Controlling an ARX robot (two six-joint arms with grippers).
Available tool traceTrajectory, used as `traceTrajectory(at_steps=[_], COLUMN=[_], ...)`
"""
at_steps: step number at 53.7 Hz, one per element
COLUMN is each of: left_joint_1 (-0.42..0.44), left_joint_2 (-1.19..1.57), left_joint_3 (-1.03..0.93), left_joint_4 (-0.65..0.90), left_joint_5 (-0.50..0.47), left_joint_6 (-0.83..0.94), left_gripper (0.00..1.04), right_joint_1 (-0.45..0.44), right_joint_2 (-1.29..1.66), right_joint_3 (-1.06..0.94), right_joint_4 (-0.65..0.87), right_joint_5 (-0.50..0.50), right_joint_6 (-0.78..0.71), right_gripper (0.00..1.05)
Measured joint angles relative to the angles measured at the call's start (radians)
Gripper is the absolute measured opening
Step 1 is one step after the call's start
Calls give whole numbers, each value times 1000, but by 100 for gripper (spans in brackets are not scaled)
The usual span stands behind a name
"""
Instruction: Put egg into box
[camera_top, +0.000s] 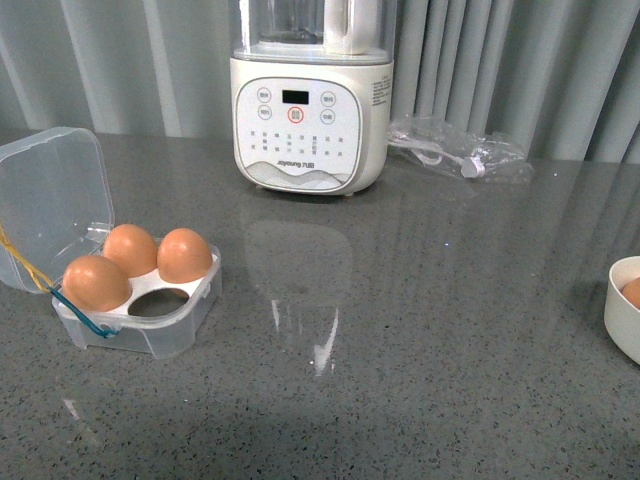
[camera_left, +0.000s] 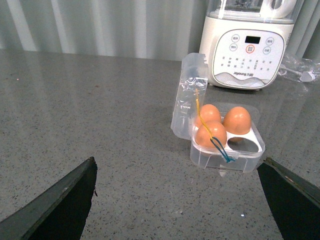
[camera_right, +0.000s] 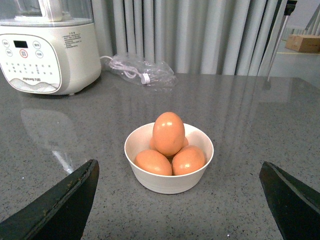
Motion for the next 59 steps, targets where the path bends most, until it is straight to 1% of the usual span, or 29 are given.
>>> traceTrajectory(at_steps=[59], left_joint_1=[0], left_joint_2=[0], left_joint_3=[0], left_joint_4=[0], left_joint_5=[0], left_joint_6=[0], left_gripper=[98], right_joint_1=[0], right_joint_2=[0], right_joint_3=[0], right_joint_4=[0], right_joint_5=[0], right_joint_6=[0], right_gripper=[97])
